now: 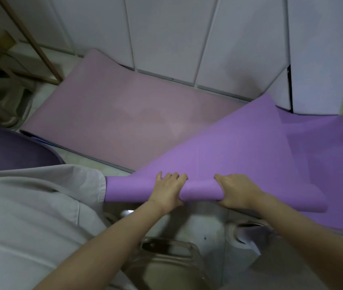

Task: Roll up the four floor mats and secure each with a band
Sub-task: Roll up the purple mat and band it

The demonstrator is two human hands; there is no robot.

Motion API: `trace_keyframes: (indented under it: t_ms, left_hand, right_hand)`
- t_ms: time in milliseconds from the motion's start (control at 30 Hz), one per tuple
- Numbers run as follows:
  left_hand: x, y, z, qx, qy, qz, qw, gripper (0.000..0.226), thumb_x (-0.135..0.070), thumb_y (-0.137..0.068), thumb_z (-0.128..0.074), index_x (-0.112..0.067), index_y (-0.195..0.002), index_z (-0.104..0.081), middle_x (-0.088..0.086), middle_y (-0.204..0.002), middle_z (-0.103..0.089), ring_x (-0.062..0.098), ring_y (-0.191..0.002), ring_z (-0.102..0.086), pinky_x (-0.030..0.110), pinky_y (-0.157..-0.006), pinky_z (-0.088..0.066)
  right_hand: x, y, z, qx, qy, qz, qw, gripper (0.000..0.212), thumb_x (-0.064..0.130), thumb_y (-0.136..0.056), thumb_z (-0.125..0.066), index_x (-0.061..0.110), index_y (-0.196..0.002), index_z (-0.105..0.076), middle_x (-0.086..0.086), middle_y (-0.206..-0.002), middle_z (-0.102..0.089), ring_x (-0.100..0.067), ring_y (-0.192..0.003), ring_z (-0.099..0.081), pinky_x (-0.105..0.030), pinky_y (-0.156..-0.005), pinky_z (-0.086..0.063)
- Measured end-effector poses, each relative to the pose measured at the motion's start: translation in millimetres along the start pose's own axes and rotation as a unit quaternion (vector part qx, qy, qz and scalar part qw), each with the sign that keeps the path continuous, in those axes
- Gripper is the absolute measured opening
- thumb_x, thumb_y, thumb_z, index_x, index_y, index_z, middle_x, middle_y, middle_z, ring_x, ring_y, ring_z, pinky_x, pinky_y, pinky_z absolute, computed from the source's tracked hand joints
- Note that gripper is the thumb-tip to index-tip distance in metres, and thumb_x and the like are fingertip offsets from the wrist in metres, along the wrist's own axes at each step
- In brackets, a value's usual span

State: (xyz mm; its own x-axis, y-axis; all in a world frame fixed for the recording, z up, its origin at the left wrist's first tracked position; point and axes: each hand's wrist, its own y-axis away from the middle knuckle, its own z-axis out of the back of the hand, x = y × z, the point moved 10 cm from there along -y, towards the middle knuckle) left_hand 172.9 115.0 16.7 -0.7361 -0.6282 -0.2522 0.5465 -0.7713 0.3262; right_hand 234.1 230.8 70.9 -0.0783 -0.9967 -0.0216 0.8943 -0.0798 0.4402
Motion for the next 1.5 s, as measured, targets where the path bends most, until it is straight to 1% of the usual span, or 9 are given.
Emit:
trace_keyframes:
  t_ms: [200, 433, 667, 800, 933, 1100, 1233, 1367, 1500]
  left_hand:
    - [1.1, -3.5, 12.5, 0.028, 0.015, -0.039, 0.999, 0.067, -0.039, -0.075, -0.073, -0.017, -0.13, -0.041, 0.007, -0.123, -0.054, 0.028, -0.115, -0.05, 0.035, -0.091, -0.034]
    - [-35.0, -5.9, 34.7, 0.017, -0.064, -0.078, 0.995, 0.048, -0.012, -0.082, -0.056, -0.01, -0.127, -0.039, 0.014, -0.118, -0.06, 0.032, -0.11, -0.055, 0.036, -0.089, -0.034]
    - [-68.5, -8.3, 50.7, 0.056, -0.032, -0.112, 0.992, 0.053, -0.026, -0.082, -0.064, -0.012, -0.127, -0.041, 0.015, -0.12, -0.059, 0.034, -0.108, -0.057, 0.039, -0.086, -0.045]
    - [-65.4, -7.8, 65.9, -0.031, -0.04, -0.121, 0.991, 0.064, -0.04, -0.075, -0.069, -0.016, -0.126, -0.041, 0.009, -0.116, -0.058, 0.031, -0.107, -0.056, 0.038, -0.086, -0.04]
    - [-47.8, 5.3, 72.7, -0.102, -0.058, -0.073, 0.99, 0.073, -0.047, -0.074, -0.068, -0.018, -0.135, -0.039, 0.007, -0.124, -0.052, 0.027, -0.115, -0.049, 0.039, -0.1, -0.028]
    - [-57.5, 3.7, 70.5, -0.006, -0.042, -0.086, 0.995, 0.063, -0.044, -0.074, -0.072, -0.013, -0.121, -0.043, 0.013, -0.114, -0.059, 0.033, -0.106, -0.055, 0.037, -0.079, -0.04]
    - [-78.4, -8.8, 70.2, 0.109, -0.023, -0.122, 0.986, 0.065, -0.042, -0.071, -0.077, -0.014, -0.121, -0.047, 0.012, -0.122, -0.059, 0.032, -0.111, -0.054, 0.034, -0.085, -0.043]
    - [-95.5, -23.6, 75.7, 0.159, 0.028, -0.122, 0.979, 0.069, -0.043, -0.069, -0.081, -0.013, -0.125, -0.053, 0.007, -0.128, -0.058, 0.027, -0.114, -0.055, 0.031, -0.096, -0.044]
    - [-101.4, -24.2, 68.3, 0.222, 0.069, -0.117, 0.966, 0.063, -0.042, -0.063, -0.084, -0.016, -0.115, -0.06, 0.001, -0.111, -0.062, 0.022, -0.101, -0.059, 0.031, -0.093, -0.048]
  right_hand:
    - [-12.3, 11.8, 14.4, -0.031, 0.022, 0.001, 0.999, 0.054, 0.058, -0.078, -0.05, 0.02, -0.117, -0.048, -0.002, -0.114, -0.065, -0.029, -0.105, -0.059, -0.034, -0.076, -0.042]
    - [-22.5, 21.9, 8.0, -0.004, 0.045, -0.03, 0.999, 0.049, 0.031, -0.083, -0.055, 0.016, -0.127, -0.039, -0.003, -0.123, -0.055, -0.024, -0.113, -0.053, -0.032, -0.087, -0.039]
    - [-17.5, 24.2, 23.4, 0.005, 0.029, -0.016, 0.999, 0.056, 0.041, -0.082, -0.058, 0.019, -0.13, -0.04, -0.004, -0.123, -0.059, -0.027, -0.111, -0.055, -0.03, -0.082, -0.04]
    - [-22.0, 28.3, 29.3, 0.001, -0.012, -0.023, 1.0, 0.055, 0.038, -0.081, -0.06, 0.017, -0.127, -0.04, -0.006, -0.122, -0.059, -0.03, -0.109, -0.056, -0.032, -0.082, -0.041]
    - [-24.1, 33.8, 36.9, -0.023, -0.046, -0.026, 0.998, 0.051, 0.032, -0.08, -0.061, 0.015, -0.126, -0.044, -0.008, -0.124, -0.059, -0.032, -0.11, -0.055, -0.032, -0.084, -0.04]
    - [-25.4, 38.7, 26.6, 0.051, -0.106, -0.023, 0.993, 0.05, 0.037, -0.071, -0.07, 0.018, -0.114, -0.052, -0.004, -0.116, -0.063, -0.028, -0.103, -0.057, -0.026, -0.07, -0.036]
    - [-49.5, 47.7, 19.8, 0.118, -0.106, -0.088, 0.983, 0.065, 0.047, -0.067, -0.069, 0.022, -0.123, -0.049, -0.002, -0.12, -0.061, -0.022, -0.106, -0.058, -0.027, -0.077, -0.04]
    - [-62.9, 66.5, 37.9, 0.049, -0.036, -0.075, 0.995, 0.07, 0.049, -0.069, -0.073, 0.018, -0.122, -0.039, -0.003, -0.119, -0.056, -0.026, -0.108, -0.055, -0.03, -0.077, -0.039]
    - [-67.3, 74.3, 43.3, 0.015, -0.028, -0.064, 0.997, 0.07, 0.054, -0.066, -0.074, 0.019, -0.118, -0.042, -0.003, -0.114, -0.061, -0.027, -0.104, -0.057, -0.031, -0.078, -0.041]
